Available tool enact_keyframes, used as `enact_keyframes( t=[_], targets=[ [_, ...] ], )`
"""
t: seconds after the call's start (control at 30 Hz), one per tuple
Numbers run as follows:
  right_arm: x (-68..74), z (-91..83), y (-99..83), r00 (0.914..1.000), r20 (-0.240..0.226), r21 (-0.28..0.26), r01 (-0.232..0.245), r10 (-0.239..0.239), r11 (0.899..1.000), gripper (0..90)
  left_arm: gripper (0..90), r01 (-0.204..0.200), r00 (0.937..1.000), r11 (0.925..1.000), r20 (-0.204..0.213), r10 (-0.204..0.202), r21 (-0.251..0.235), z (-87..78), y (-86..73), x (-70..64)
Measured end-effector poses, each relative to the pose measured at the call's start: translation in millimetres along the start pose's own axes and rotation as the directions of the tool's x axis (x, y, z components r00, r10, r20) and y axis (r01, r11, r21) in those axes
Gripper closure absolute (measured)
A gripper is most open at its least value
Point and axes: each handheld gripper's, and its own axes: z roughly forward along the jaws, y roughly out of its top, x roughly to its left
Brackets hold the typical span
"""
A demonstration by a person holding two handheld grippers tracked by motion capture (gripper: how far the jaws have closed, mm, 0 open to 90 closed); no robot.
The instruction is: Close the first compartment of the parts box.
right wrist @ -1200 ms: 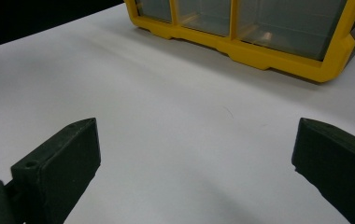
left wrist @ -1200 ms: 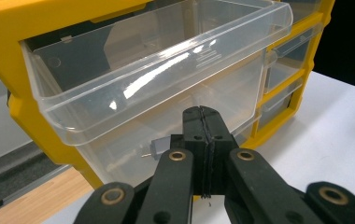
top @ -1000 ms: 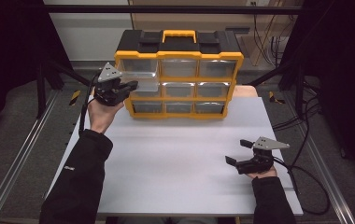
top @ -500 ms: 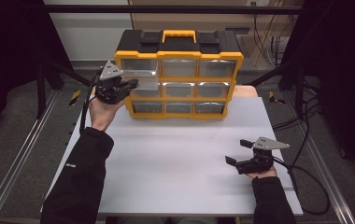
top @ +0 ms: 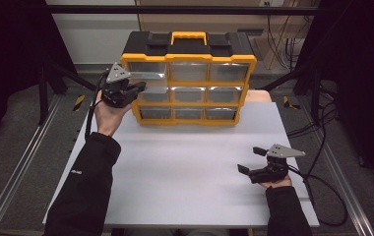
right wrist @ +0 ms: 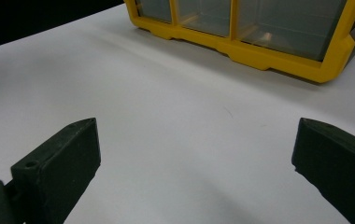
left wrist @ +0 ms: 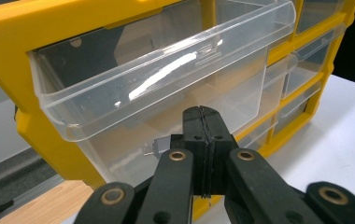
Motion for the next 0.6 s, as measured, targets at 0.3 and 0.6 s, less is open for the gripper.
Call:
enact_keyframes(
  t=[0.3, 0.6],
  targets=[
    [-0.2, 0.0, 0.0, 1.0000, 0.001, 0.000, 0.001, -0.001, 1.000, 1.7, 89.5, 0.003, 0.9999, 1.0000, -0.014, -0.003, -0.003, 5.3, -0.6, 2.8],
    [-0.2, 0.1, -0.1, 1.0000, 0.002, 0.003, 0.002, -0.002, 1.000, 1.5, 89.5, 0.006, 0.9996, 0.9999, -0.027, -0.007, -0.008, 10.1, -1.6, 5.3]
  ],
)
